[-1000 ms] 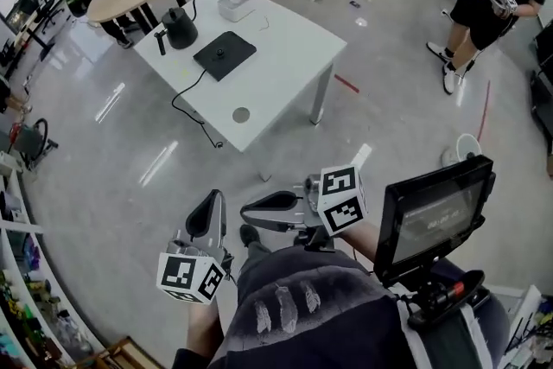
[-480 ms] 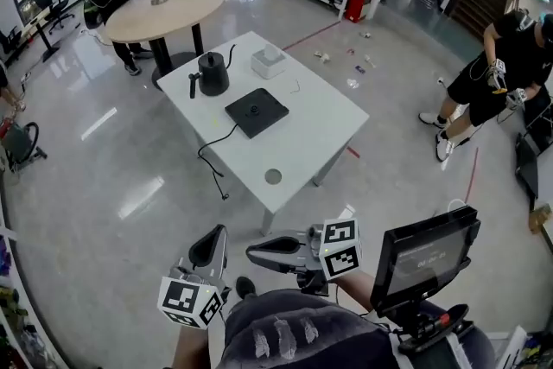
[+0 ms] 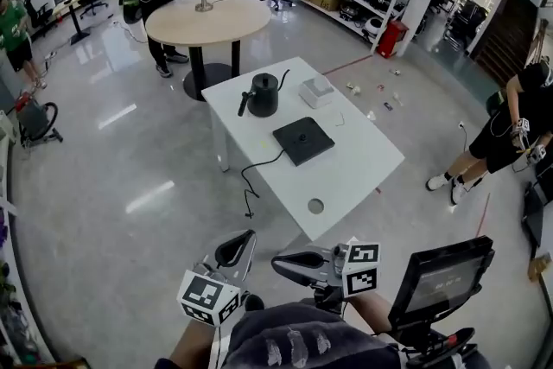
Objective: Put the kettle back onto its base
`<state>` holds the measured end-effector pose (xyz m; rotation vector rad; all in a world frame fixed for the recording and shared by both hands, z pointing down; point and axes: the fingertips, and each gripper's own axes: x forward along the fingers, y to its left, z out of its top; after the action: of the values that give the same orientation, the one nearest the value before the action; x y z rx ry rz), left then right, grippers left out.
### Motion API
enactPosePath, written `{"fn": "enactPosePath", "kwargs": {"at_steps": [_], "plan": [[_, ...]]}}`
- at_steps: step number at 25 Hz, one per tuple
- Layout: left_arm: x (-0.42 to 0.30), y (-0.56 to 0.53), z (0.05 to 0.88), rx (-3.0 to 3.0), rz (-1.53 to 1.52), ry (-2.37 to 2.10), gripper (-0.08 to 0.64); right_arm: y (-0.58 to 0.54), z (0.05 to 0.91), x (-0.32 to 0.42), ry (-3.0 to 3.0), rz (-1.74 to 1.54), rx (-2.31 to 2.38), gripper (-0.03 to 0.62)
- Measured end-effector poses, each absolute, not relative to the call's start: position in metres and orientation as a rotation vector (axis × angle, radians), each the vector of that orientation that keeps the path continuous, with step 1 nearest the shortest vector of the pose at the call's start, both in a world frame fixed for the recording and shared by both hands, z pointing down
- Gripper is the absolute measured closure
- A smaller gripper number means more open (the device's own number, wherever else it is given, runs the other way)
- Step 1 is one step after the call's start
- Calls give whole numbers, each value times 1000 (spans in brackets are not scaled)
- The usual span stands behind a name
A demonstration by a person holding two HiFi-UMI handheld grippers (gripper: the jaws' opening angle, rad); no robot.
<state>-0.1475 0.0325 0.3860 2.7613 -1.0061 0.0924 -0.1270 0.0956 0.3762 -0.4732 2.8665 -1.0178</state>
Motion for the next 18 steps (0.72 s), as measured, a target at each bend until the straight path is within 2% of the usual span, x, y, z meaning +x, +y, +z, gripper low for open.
{"fn": "enactPosePath", "kwargs": {"at_steps": [10, 18], "plan": [[-148, 19, 380, 2755, 128, -1052, 558, 79, 384, -136, 2864, -1055, -388, 594], [-113, -17, 378, 2758, 216, -1080, 558, 39, 383, -101, 2815, -1044, -331, 594]]}}
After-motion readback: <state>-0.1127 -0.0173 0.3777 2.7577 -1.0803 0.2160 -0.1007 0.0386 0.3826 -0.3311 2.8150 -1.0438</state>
